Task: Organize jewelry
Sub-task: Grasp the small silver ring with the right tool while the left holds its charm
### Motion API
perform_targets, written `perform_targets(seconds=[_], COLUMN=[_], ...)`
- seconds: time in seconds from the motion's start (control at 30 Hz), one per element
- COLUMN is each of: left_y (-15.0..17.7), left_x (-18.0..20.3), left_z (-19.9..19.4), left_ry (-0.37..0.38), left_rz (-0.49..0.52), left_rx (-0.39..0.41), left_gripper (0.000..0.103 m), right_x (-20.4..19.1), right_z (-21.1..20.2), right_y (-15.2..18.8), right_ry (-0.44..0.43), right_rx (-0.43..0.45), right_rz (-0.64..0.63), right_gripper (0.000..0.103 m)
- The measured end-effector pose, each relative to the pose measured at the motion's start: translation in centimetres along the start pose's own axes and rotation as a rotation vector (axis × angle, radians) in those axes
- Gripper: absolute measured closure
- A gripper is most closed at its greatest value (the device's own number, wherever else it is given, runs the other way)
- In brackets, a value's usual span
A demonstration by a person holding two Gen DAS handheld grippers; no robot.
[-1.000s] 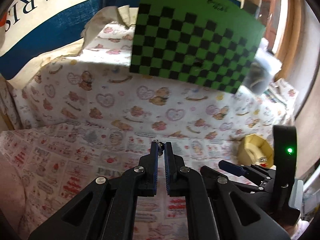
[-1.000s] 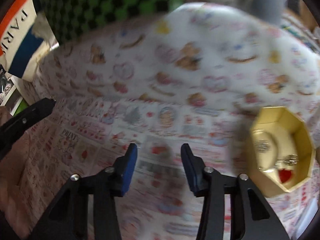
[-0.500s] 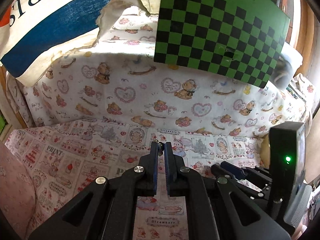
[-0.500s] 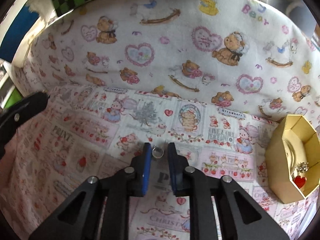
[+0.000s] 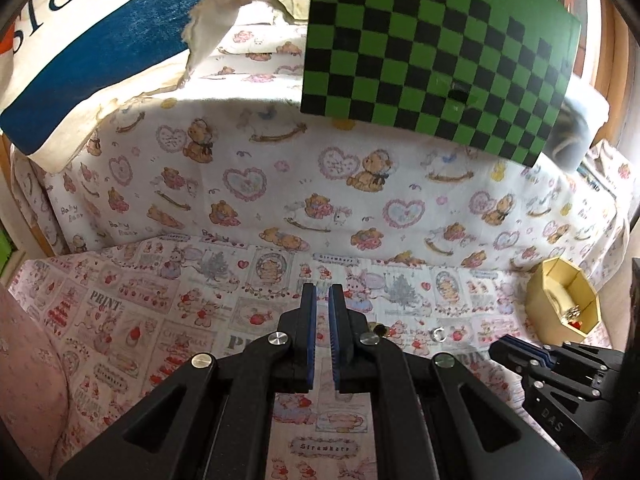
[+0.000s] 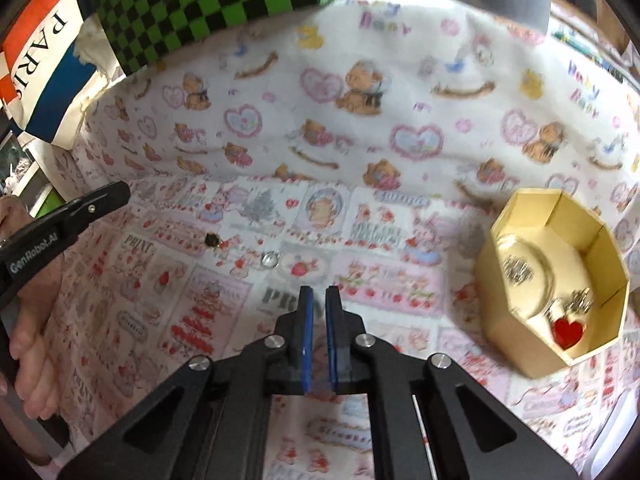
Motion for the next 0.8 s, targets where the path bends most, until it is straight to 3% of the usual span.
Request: perform_targets(seconds=[0.1, 0.23, 0.47, 0.53, 0.8], left_y=[0.0, 0.1, 0.0, 0.0, -0.5], left_x=[-0.2, -0.5, -0.8, -0.8, 0.6], left_z=[-0.1, 0.1, 0.3, 0.2, 2.6], left_ry=[-0.005, -0.008, -0.001, 0.004, 0.110], left_rz=[-0.002, -0.012, -0.018, -0.016, 0.028], left_rx=[0.001, -0.008, -0.012, -0.009, -0.012], left_gripper=[0.098, 0.098, 0.098, 0.098, 0.098], right_x=[-0.6, -2.3, -5.6, -5.8, -3.4], right_z=[0.5, 1.7, 4.1, 4.0, 1.8], right_y=[-0.7, -2.1, -2.7, -2.6, -2.3], right_ry=[-0.037, -0.032, 0.034, 0.055, 0.036], right_rx=[-0.014, -0.020, -0.046, -0.033, 0.003], right_rz=[0.003, -0.008, -0.067, -0.083, -0.046], right_gripper=[0.097, 0.087, 0.087, 0.092, 0.092])
Point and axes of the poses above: each gripper's, at about its wrist camera, not at the fingertips, and z roughly the way its jaws point, x to its right, y to its underside, the point moved 3 cm from there along z, roughly the way its jaws point, and after that the axes turned 13 degrees about y, right-handed, at the moved point
